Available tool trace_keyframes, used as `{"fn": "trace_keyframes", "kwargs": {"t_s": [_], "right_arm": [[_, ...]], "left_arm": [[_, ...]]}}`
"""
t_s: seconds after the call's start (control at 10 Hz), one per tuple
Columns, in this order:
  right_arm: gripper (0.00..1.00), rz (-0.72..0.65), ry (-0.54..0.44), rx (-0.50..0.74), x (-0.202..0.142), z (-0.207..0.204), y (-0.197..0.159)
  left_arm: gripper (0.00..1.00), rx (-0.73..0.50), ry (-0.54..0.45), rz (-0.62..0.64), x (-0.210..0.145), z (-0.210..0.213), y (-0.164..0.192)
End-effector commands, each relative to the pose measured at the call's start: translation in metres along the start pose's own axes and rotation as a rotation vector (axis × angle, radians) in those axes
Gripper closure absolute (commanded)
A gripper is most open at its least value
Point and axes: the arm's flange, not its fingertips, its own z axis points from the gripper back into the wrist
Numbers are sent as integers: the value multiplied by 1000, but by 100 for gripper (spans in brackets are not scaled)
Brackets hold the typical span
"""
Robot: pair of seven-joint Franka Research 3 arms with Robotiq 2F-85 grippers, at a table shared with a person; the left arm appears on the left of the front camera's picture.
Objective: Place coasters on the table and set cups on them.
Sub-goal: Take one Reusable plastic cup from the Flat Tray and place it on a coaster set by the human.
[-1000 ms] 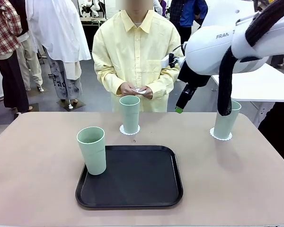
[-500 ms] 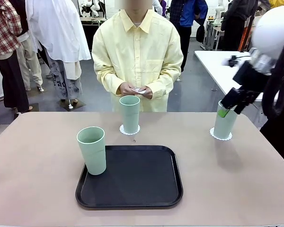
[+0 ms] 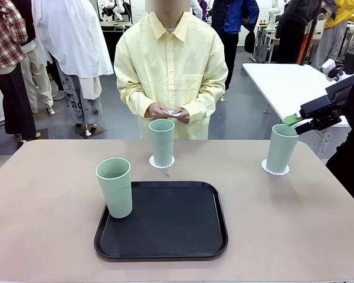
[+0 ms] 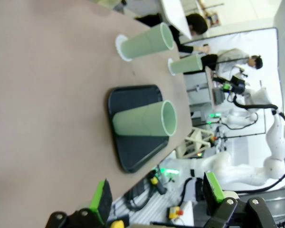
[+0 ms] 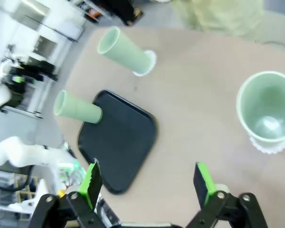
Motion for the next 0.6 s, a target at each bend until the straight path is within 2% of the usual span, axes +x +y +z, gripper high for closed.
{"fn": "trace_keyframes", "kwargs": {"t_s": [0.0,0.1,0.2,0.5], "right_arm": [[0,5,-23,90,-17,-6,-20],[0,30,15,57,-19,-13,-21],[0,-3,-23,46,-8,0,-8],[0,-3,-23,46,-8,0,-8]], "left_arm": [[0,-13,-6,-18,0,1,0],[0,-13,-6,-18,0,1,0],[0,-13,-6,-18,0,1,0],[0,-13,-6,-18,0,1,0]]}}
